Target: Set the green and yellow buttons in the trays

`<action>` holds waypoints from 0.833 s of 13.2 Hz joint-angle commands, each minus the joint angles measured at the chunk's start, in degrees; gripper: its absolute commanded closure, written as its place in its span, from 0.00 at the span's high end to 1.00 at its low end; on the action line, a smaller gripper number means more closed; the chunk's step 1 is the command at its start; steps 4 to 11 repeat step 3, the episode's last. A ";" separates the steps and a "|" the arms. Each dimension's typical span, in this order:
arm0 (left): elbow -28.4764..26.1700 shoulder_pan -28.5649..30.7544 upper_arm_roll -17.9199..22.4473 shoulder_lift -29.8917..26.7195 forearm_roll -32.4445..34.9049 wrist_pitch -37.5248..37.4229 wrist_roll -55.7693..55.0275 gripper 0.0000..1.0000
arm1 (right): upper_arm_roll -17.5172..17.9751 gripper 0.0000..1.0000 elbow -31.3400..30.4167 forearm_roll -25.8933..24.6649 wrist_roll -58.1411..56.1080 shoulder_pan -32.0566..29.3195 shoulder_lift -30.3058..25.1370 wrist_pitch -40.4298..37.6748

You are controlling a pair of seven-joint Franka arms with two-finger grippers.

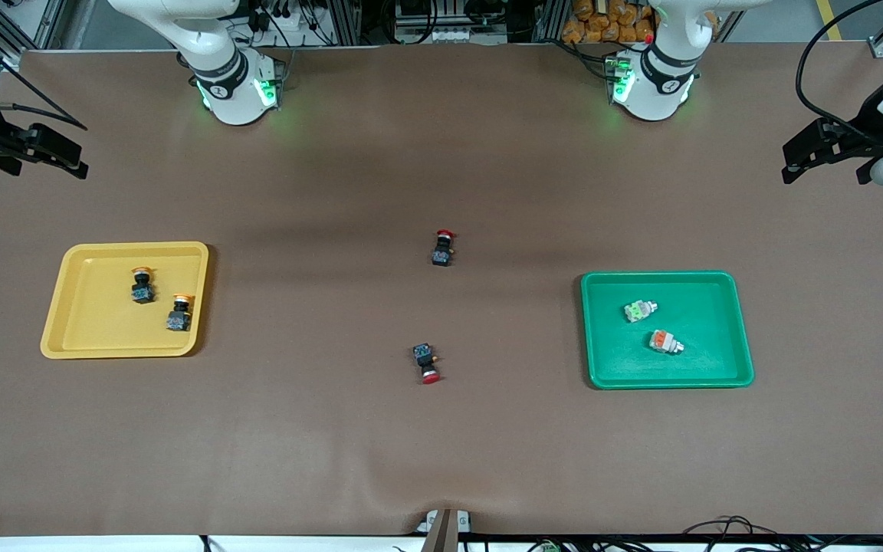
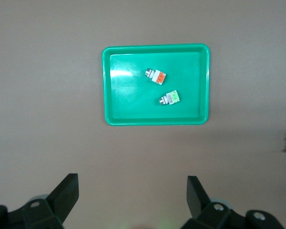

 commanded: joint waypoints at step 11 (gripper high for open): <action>1.33 0.14 -0.35 0.58 -1.15 -0.66 -3.50 1.00 | 0.38 1.00 4.91 -1.40 -0.64 0.37 2.68 -0.25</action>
